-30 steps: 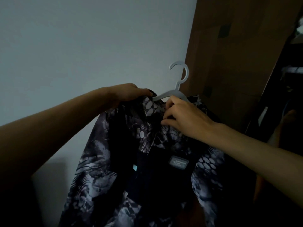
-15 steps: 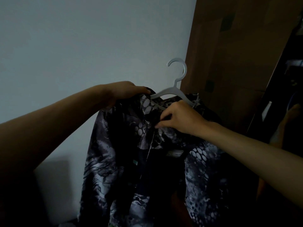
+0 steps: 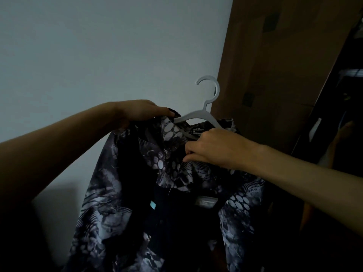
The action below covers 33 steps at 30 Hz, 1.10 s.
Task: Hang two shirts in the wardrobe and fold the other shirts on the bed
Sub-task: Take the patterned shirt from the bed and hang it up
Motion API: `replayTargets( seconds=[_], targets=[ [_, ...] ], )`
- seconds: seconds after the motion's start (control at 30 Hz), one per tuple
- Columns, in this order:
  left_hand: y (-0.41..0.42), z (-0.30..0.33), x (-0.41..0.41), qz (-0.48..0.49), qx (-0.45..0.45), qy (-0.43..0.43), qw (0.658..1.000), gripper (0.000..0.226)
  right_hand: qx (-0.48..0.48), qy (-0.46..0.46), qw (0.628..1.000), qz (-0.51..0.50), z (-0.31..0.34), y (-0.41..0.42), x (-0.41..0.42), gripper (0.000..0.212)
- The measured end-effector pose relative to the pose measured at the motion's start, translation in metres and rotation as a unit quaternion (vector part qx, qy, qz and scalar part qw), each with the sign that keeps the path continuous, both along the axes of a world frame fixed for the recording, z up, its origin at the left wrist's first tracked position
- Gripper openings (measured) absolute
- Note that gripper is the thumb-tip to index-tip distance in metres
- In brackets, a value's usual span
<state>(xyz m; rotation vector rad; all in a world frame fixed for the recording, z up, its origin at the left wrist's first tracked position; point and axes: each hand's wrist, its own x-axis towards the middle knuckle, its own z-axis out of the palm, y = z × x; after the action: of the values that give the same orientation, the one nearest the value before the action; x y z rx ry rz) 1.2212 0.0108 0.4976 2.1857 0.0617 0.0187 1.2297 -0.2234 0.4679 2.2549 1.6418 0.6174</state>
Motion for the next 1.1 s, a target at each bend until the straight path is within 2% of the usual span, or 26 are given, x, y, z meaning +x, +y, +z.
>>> replayTargets(
  seconds=[0.07,0.13,0.23,0.3,0.37,0.43,0.5,0.57,0.73,0.8,0.87,1.1],
  targets=[
    [-0.002,0.000,0.000,-0.014,0.001,0.010,1.000,0.043,-0.010,-0.084,0.995,0.056,-0.004,-0.005,0.000,0.031],
    [-0.004,-0.001,0.001,-0.026,0.001,0.018,0.999,0.043,-0.006,-0.119,0.989,0.087,-0.004,-0.008,0.000,0.031],
    [-0.006,-0.001,0.002,-0.033,0.002,0.019,0.999,0.043,0.001,-0.112,0.988,0.105,-0.003,-0.010,0.004,0.034],
    [-0.006,-0.001,0.003,-0.039,0.004,0.019,0.999,0.043,-0.001,-0.076,0.994,0.077,-0.004,-0.010,0.002,0.035],
    [-0.007,-0.003,0.003,-0.048,0.000,0.025,0.999,0.043,0.024,0.064,0.998,0.008,0.001,-0.010,0.001,0.036],
    [-0.009,-0.005,0.003,-0.056,0.009,0.029,0.998,0.043,0.061,0.254,0.964,-0.057,0.009,-0.011,0.001,0.031],
    [-0.012,-0.008,0.003,-0.066,0.017,0.035,0.997,0.045,0.074,0.356,0.927,-0.088,0.016,-0.010,-0.001,0.025],
    [-0.017,-0.010,0.003,-0.076,0.013,0.041,0.996,0.045,0.062,0.411,0.903,-0.111,0.020,-0.013,-0.001,0.023],
    [-0.022,-0.007,0.000,-0.093,0.022,0.036,0.995,0.044,0.014,0.461,0.876,-0.140,0.026,-0.018,0.000,0.024],
    [-0.021,-0.006,0.000,-0.100,0.020,0.036,0.994,0.045,0.001,0.466,0.873,-0.143,0.028,-0.021,0.000,0.023],
    [-0.021,-0.004,0.000,-0.102,0.024,0.031,0.994,0.046,-0.009,0.446,0.885,-0.136,0.029,-0.021,-0.002,0.020],
    [-0.025,-0.003,0.002,-0.084,0.035,0.013,0.996,0.046,0.002,0.242,0.966,-0.094,0.014,-0.029,-0.002,0.021]
  ],
)
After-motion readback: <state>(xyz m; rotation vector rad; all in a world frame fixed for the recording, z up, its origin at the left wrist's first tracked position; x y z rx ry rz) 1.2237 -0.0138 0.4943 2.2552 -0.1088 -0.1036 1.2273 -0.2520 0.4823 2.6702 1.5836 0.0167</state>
